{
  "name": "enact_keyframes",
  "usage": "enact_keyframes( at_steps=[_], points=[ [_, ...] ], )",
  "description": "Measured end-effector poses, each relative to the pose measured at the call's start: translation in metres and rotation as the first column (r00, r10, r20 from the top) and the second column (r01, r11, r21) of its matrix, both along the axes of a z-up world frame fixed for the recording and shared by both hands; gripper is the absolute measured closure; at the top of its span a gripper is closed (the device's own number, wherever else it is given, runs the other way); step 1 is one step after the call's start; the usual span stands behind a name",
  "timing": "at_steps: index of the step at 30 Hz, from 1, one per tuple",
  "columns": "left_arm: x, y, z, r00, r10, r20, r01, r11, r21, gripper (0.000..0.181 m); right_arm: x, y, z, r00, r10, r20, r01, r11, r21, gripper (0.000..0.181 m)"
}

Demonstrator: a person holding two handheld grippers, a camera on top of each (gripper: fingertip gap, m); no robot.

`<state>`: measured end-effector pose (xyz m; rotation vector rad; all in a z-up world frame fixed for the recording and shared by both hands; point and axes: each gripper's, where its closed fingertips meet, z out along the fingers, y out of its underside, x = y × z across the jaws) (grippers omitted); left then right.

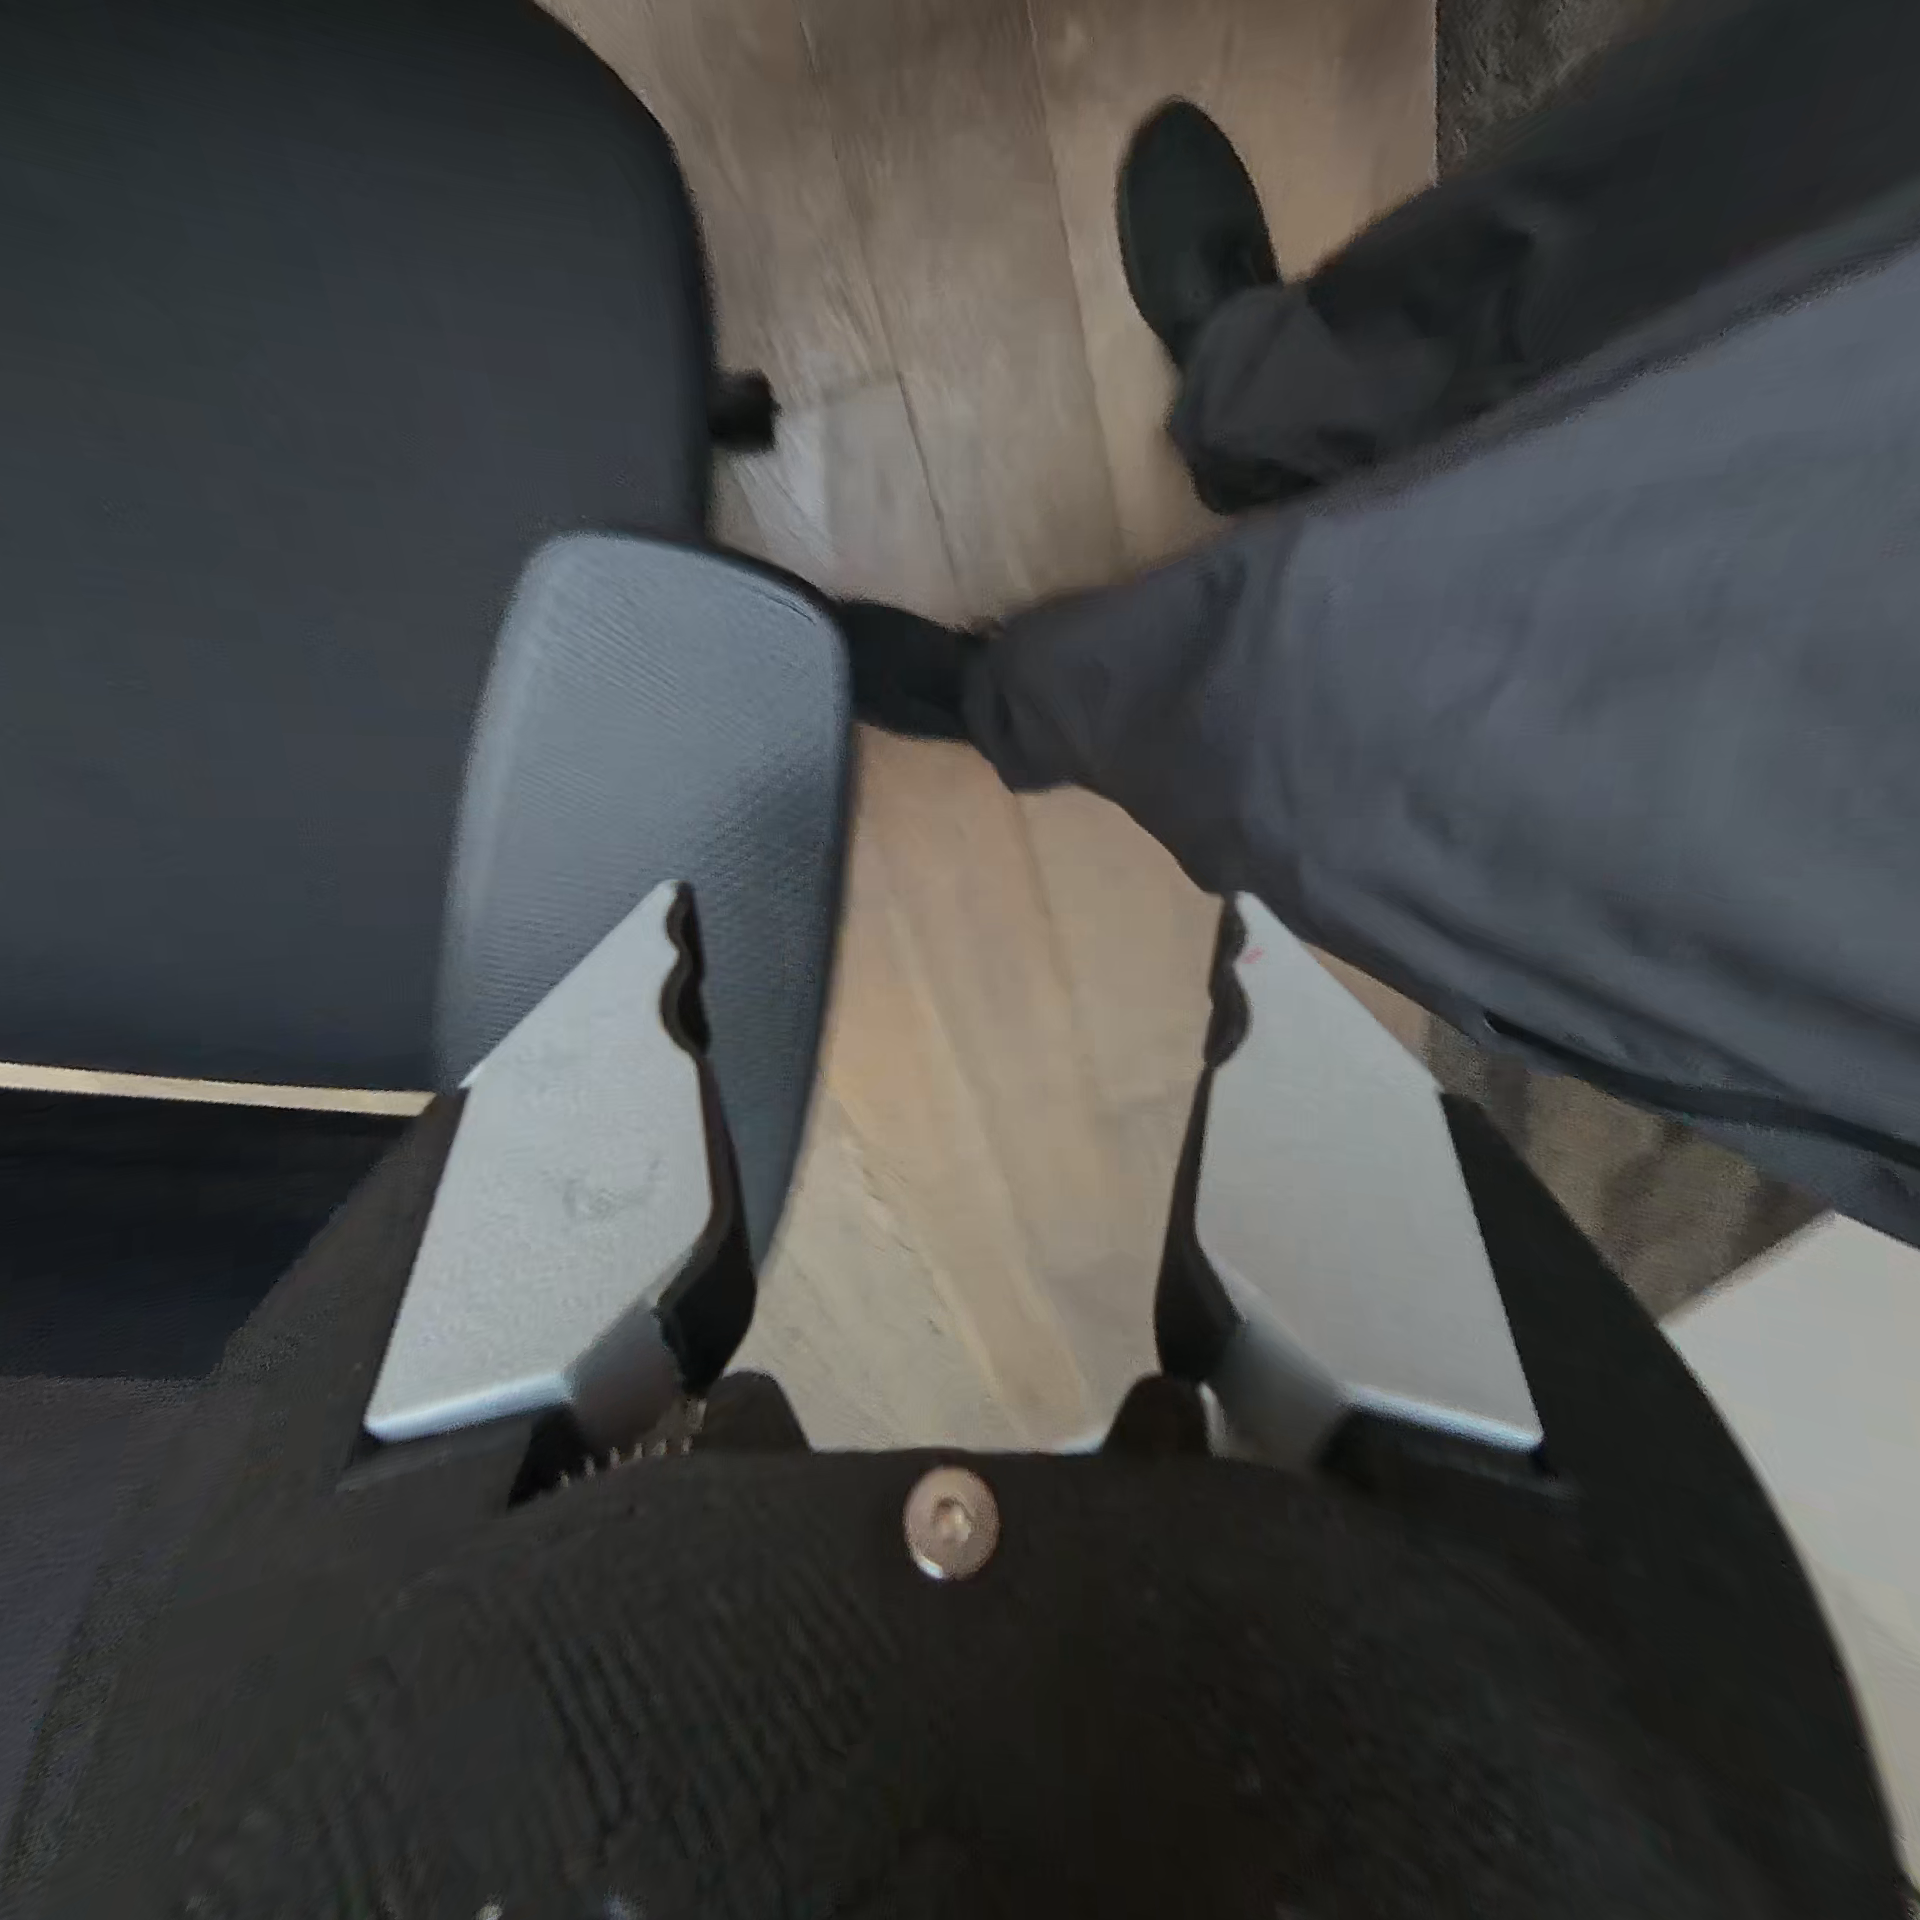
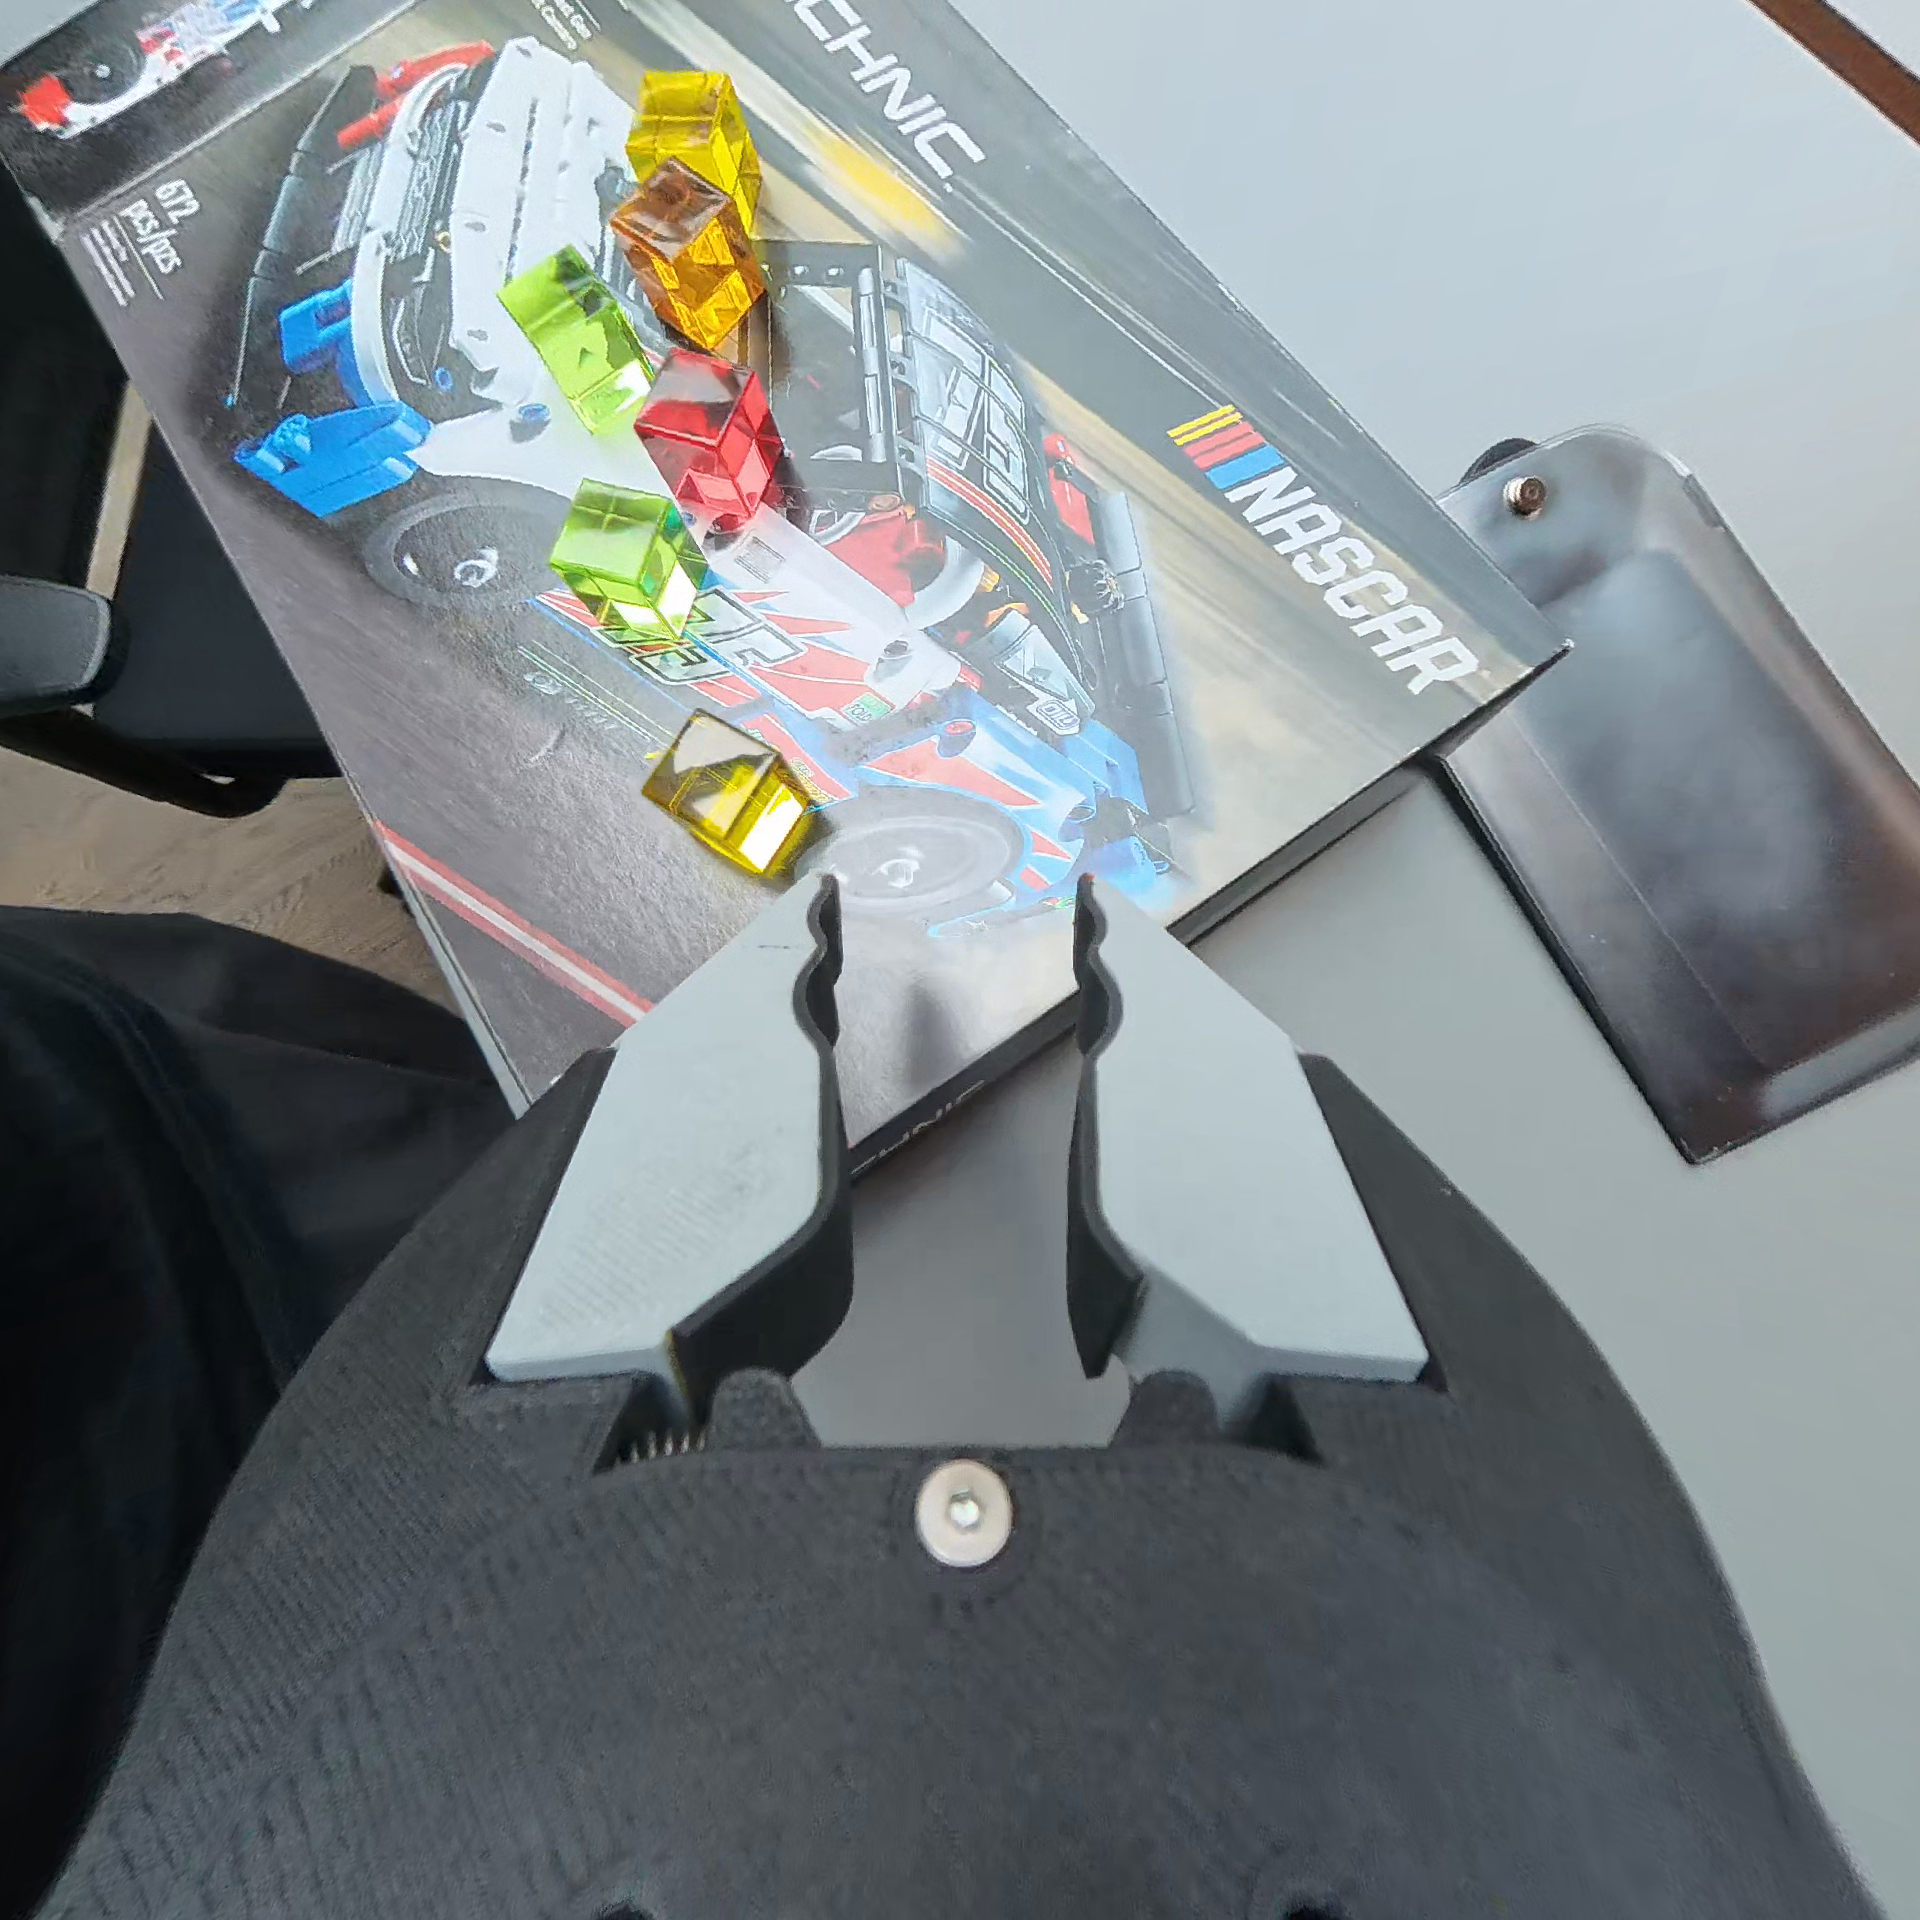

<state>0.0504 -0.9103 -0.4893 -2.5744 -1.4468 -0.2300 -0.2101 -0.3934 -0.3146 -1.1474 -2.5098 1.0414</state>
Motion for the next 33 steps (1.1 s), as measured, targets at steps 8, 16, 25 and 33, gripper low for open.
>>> enact_keyframes(
  at_steps=[8, 16, 25, 33],
  points=[
    [-0.084, -0.052, -0.005, 0.973, -0.016, -0.23, 0.022, 0.999, 0.025, 0.078, 0.03, -0.048, 0.014, 0.991, -0.129, -0.022, 0.129, 0.992, 0.003, 0.14],
    [-0.069, -0.041, -0.052, 0.968, 0.148, -0.202, -0.087, 0.955, 0.282, 0.101, 0.086, -0.117, 0.023, 0.987, -0.157, 0.017, 0.155, 0.984, 0.089, 0.14],
    [-0.073, -0.042, -0.049, 0.91, 0.093, -0.405, 0.054, 0.939, 0.338, 0.143, 0.106, -0.137, 0.055, 0.982, -0.185, -0.036, 0.188, 0.973, 0.132, 0.141],
    [-0.102, -0.073, -0.04, 0.832, 0.16, -0.531, 0.008, 0.954, 0.3, 0.166, 0.128, -0.145, 0.05, 0.986, -0.163, -0.023, 0.164, 0.968, 0.191, 0.141]
  ],
)
